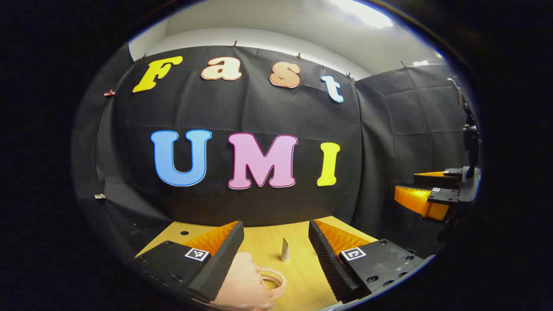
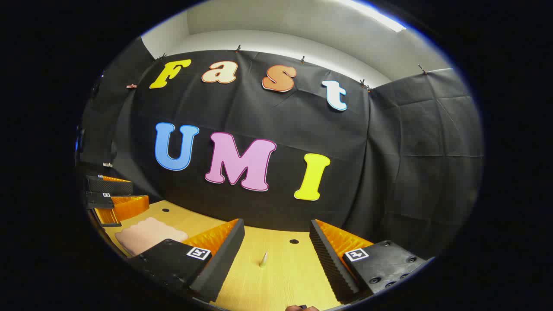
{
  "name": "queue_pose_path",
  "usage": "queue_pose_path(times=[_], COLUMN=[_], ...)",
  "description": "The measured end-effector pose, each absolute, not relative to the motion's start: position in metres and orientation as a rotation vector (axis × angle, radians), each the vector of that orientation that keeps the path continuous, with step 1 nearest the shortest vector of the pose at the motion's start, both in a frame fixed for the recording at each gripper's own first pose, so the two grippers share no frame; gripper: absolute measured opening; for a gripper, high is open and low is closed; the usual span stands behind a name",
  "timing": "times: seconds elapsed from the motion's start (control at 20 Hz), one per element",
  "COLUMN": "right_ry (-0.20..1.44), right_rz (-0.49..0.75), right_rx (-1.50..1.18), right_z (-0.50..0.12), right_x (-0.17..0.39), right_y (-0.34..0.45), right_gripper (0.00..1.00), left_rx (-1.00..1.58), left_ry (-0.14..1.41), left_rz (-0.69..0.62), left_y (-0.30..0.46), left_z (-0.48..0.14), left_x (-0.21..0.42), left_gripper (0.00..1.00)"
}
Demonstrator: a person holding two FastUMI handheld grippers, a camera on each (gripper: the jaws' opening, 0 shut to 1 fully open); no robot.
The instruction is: First open the suitcase, pack the skin care products into it, and then close the suitcase.
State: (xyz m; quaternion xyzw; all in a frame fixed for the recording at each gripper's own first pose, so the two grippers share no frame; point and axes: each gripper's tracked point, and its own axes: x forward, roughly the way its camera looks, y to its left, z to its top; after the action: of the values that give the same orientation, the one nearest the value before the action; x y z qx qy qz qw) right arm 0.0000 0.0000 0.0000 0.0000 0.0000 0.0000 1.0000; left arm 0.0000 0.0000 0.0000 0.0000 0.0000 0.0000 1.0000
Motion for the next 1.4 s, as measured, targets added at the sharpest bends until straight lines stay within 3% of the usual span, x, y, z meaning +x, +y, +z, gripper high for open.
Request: queue_pose_path(times=[0.85,1.05,1.4], right_ry=[0.015,0.026,0.103], right_rz=[-0.027,-0.025,0.009], right_rx=[0.049,0.033,0.066], right_z=[-0.009,-0.021,-0.071], right_x=[0.019,0.022,0.039], right_y=[-0.013,-0.021,-0.054], right_gripper=[0.96,0.96,0.94], left_rx=[0.001,-0.061,-0.133], left_ry=[0.056,0.226,0.601], left_rz=[-0.027,-0.088,-0.030], left_y=[-0.011,-0.029,-0.039], left_z=[-0.019,-0.072,-0.180], left_x=[0.021,0.039,0.076], left_gripper=[0.95,0.95,0.96])
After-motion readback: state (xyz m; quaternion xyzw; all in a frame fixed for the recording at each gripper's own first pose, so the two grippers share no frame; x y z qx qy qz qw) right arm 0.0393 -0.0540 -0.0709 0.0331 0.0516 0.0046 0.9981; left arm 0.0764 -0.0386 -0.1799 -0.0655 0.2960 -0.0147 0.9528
